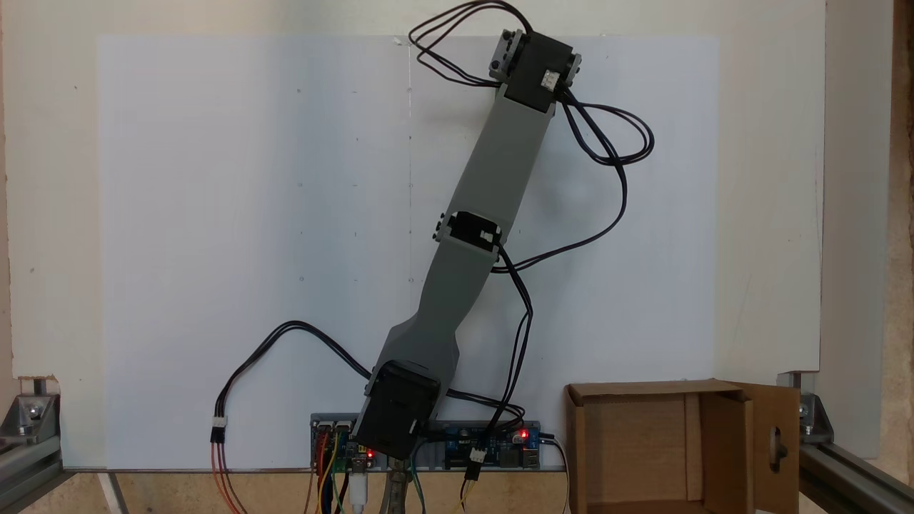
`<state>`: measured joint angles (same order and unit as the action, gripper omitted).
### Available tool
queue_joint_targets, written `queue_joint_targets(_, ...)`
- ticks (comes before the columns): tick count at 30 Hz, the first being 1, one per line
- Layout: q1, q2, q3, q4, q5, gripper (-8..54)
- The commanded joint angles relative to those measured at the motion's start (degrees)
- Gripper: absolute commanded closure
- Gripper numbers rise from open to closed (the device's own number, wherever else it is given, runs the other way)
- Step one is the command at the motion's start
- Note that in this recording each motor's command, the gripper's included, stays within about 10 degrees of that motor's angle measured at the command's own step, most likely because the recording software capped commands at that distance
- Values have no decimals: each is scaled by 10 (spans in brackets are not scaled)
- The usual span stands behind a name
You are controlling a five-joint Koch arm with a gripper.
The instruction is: Grasp a green dice and put it in the bin.
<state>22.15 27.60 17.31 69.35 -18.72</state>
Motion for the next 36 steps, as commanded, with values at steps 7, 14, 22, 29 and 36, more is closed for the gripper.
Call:
queue_joint_targets(7,-1,7,-30,4,-24,297)
queue_joint_targets(14,-1,34,-30,66,26,337)
queue_joint_targets(22,25,115,-19,89,52,337)
queue_joint_targets(29,37,311,272,11,51,338)
queue_joint_targets(36,112,510,466,-83,26,337)
